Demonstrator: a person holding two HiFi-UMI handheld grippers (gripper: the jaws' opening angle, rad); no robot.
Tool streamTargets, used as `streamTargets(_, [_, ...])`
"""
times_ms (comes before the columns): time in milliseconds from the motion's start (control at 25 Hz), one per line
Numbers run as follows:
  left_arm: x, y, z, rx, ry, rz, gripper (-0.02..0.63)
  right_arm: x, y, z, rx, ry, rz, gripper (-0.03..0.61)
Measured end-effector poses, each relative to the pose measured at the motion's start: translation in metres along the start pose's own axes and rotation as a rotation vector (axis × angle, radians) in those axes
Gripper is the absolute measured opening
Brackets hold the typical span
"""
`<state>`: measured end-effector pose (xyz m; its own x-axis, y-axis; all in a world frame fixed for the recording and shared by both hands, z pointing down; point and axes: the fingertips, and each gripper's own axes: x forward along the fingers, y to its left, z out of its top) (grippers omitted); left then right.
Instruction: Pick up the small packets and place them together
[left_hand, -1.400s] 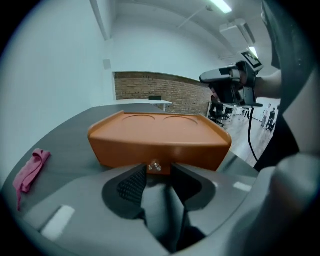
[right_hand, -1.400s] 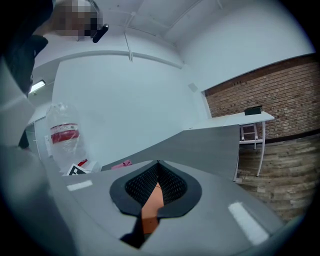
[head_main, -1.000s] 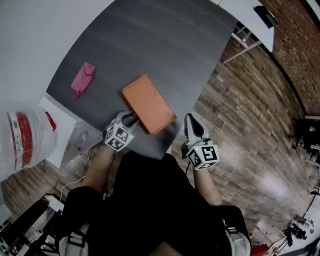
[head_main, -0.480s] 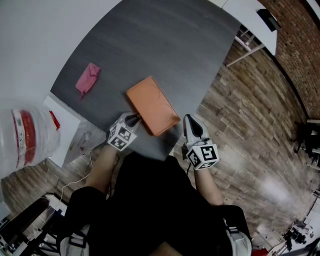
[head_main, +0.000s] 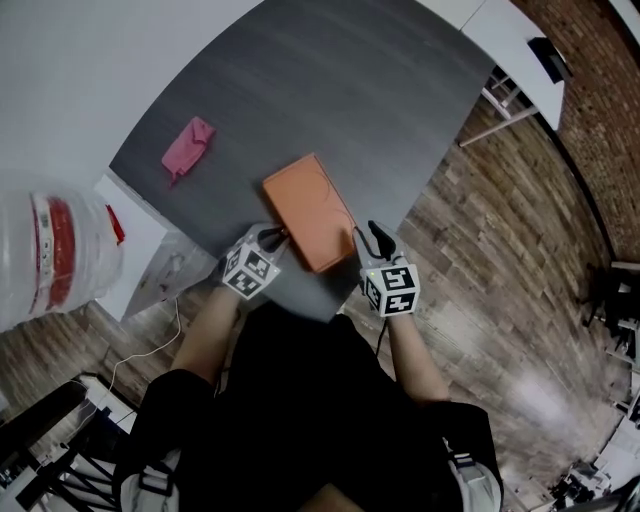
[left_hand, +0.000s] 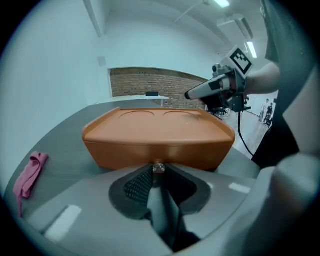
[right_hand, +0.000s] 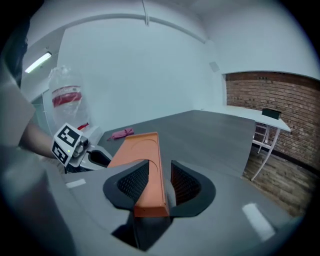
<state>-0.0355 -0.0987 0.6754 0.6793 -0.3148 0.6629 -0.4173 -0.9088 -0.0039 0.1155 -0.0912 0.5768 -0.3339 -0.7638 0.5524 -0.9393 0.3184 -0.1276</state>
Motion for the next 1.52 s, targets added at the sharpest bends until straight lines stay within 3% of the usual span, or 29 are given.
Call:
streamTargets(320, [0.003,0.000,0.002,0.012,0.023,-0.002,0.067,0.058,0.007,-0.006,-0.143,0.165,0.036,0.178])
streamTargets(400, [0.004,0.001,0.002,0.031,0.035,-0.008,0.067,0.063,0.007,-0.005,-0.117,0.179,0.055,0.160])
streamTargets(560, [0.005,0.001,0.002,0.053,0.048,-0.013,0.067,0.062,0.004,-0.010,0.048,0.165,0.063,0.138])
streamTargets(1120, [0.016,0.010,0.011,0.098,0.081,-0.022,0.069,0.053,-0.006,-0.015,0.148,0.179,-0.055,0.135])
streamTargets(1520, [0.016,0.011,0.011,0.077,0.064,-0.037,0.069,0.053,-0.010,-0.018,0.195,0.177,-0.043,0.137])
